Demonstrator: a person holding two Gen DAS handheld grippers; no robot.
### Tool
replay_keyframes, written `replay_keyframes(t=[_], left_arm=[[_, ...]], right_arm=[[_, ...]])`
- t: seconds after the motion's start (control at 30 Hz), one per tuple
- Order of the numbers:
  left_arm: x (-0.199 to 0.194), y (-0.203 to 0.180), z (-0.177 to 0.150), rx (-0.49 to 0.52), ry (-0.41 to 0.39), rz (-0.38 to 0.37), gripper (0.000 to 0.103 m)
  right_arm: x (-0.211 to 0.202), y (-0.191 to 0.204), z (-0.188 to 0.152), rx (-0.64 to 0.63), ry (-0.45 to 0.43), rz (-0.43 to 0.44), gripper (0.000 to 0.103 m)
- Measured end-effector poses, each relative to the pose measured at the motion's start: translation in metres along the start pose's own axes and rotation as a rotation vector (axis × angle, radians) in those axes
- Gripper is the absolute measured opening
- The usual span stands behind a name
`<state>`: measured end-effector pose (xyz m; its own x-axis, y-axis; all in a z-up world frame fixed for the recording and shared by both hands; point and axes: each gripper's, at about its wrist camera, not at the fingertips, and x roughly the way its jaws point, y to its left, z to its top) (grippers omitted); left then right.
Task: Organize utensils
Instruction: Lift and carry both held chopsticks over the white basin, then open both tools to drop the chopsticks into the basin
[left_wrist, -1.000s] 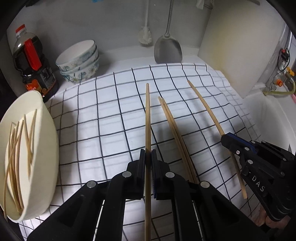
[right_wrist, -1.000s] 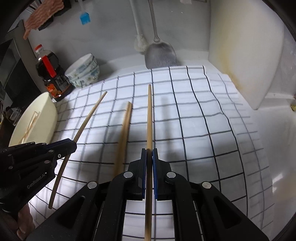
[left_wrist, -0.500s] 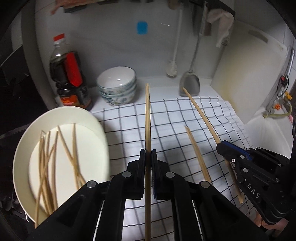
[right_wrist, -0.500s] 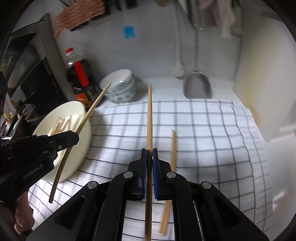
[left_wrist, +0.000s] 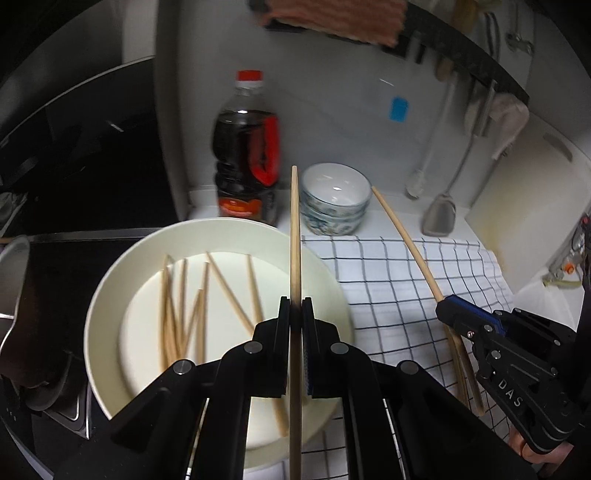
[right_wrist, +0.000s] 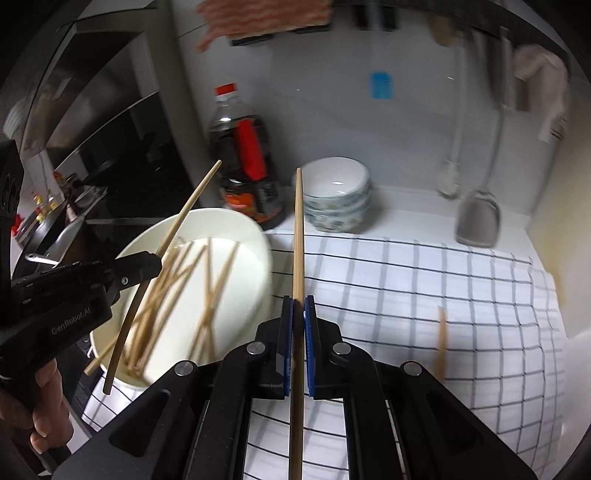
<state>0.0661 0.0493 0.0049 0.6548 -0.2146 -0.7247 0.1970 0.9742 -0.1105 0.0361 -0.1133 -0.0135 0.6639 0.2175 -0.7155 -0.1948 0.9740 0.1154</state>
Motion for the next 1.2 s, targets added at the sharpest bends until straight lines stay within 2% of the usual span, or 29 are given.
replay_keyframes(t=[0.27,0.5,0.83,1.07,1.1,1.13,1.17,1.2], left_arm=[[-0.009,0.060,0.001,-0.070,-0.011,0.078,0.007],[-0.003,0.098,-0.008,-0.114,0.025,0.110,0.007],[0.028,0.115,-0.022,-0.139,0.123,0.097,0.007],[0.042,0.118,-0.027,-0.145,0.169,0.106,0.008],[0.042,0.118,-0.027,-0.151,0.173,0.110,0.009],[0.042,0.120,-0.027,-0.158,0.176,0.113,0.020],[0.042,0.121,-0.026,-0.166,0.174,0.118,0.036],[0.039,0.123,-0.026,-0.172,0.164,0.137,0.045]], right_arm=[[0.022,0.050,0.013,-0.050,0.016,0.085,0.006],[0.049,0.083,0.017,-0.073,0.068,0.151,0.006],[0.090,0.100,0.016,-0.034,0.170,0.187,0.006],[0.100,0.103,0.019,-0.044,0.186,0.178,0.006],[0.102,0.103,0.021,-0.042,0.192,0.180,0.006],[0.102,0.102,0.021,-0.039,0.196,0.179,0.008],[0.101,0.100,0.021,-0.031,0.194,0.177,0.010],[0.099,0.098,0.021,-0.025,0.189,0.171,0.013]])
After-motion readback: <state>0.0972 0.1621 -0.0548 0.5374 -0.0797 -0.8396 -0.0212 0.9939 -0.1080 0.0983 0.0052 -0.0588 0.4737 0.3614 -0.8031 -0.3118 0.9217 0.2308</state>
